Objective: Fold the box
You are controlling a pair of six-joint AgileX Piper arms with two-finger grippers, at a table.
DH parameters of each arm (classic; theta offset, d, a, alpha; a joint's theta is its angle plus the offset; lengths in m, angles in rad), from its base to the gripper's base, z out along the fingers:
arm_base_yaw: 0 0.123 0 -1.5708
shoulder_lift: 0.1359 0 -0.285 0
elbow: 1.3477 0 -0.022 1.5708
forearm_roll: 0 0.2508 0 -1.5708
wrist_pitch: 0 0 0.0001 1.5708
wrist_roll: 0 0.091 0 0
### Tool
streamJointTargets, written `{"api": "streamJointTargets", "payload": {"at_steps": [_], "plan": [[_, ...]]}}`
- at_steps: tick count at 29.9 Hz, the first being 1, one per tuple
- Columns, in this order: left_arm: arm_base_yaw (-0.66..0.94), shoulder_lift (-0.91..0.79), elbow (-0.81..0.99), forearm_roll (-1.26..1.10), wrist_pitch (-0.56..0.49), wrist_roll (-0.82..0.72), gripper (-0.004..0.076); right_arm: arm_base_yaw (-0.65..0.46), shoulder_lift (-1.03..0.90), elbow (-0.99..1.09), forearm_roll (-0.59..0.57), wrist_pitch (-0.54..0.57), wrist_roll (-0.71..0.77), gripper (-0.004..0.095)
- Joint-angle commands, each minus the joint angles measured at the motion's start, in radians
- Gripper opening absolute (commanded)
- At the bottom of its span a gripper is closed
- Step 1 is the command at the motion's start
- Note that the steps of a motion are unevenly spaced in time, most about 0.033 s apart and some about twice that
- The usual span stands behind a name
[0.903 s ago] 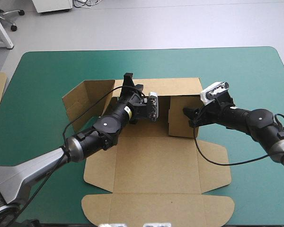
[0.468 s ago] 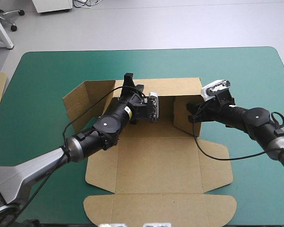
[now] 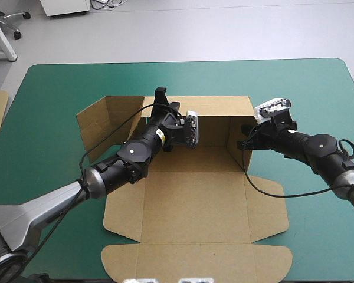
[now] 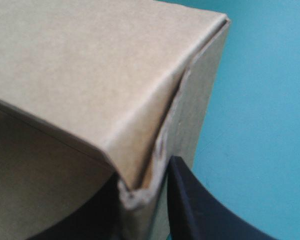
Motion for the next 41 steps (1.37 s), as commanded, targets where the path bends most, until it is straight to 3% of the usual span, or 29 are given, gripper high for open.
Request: {"api": "streamJointTargets", "payload": {"at_steps": [1, 7, 11, 18, 20, 28, 41], "plan": [[-0.015, -0.036, -0.04, 0.011, -0.097, -0.02, -0.0014, 0.01, -0.03, -0.04, 0.038, 0.09, -0.017, 0.008], [-0.015, -0.036, -0.049, 0.011, -0.146, -0.02, -0.0013, 0.01, -0.03, -0.04, 0.052, 0.09, -0.017, -0.0034], [-0.015, -0.036, -0.049, 0.011, -0.153, -0.04, -0.0003, 0.01, -0.03, -0.04, 0.077, 0.086, -0.008, -0.0034], [-0.041, -0.048, -0.049, 0.013, -0.154, -0.063, 0.0253, 0.01, -0.03, -0.04, 0.101, 0.069, 0.03, -0.0033], [-0.062, -0.058, -0.049, 0.013, -0.139, -0.065, 0.0295, 0.01, -0.03, -0.04, 0.086, 0.058, 0.043, -0.0033], [-0.159, -0.129, -0.049, -0.008, -0.093, -0.065, 0.03, 0.01, -0.03, -0.04, 0.024, 0.014, 0.12, -0.0033], [-0.232, -0.287, -0.055, -0.085, -0.066, -0.105, 0.0299, 0.01, -0.03, -0.04, 0.024, -0.027, 0.131, -0.0033]]}}
